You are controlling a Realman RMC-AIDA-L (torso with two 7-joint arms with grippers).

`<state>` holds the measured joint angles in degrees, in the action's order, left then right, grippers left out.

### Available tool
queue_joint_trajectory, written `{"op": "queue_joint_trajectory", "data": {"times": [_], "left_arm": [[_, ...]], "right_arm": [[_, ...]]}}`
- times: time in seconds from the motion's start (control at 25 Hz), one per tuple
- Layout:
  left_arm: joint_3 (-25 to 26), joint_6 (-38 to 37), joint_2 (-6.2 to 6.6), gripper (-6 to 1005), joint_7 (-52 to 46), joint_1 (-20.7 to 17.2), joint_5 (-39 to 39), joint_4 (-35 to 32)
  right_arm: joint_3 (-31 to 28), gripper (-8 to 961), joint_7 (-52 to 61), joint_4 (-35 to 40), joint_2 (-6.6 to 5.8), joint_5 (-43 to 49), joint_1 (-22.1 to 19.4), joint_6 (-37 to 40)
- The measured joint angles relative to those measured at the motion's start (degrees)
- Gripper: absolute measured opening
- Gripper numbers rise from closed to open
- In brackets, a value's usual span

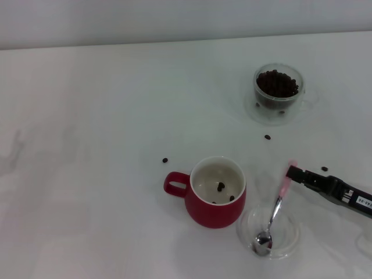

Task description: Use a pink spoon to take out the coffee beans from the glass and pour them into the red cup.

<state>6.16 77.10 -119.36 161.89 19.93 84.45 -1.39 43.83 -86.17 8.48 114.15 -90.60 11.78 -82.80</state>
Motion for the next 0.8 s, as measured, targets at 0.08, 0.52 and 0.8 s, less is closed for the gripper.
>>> {"op": "queue_joint_trajectory", "data": {"times": [0.08, 0.52, 0.8], "left_arm": [[0.0, -0.1, 0.00, 744, 0.0, 0.0, 0.0, 0.0], [0.0, -0.1, 0.07, 744, 0.0, 0.1, 0.1, 0.0], [0.0, -0.2, 0.10, 744, 0.0, 0.5, 0.2, -0.4]], "right_arm": [[-0.2, 212, 0.0, 0.2, -0.09, 0.0, 0.0, 0.0], [-1.2, 255, -0.1, 0.6, -1.94, -0.9, 0.0, -0.2], [-8.7, 256, -1.4, 5.8, -3.18, -1.0, -0.6, 1.8]]}}
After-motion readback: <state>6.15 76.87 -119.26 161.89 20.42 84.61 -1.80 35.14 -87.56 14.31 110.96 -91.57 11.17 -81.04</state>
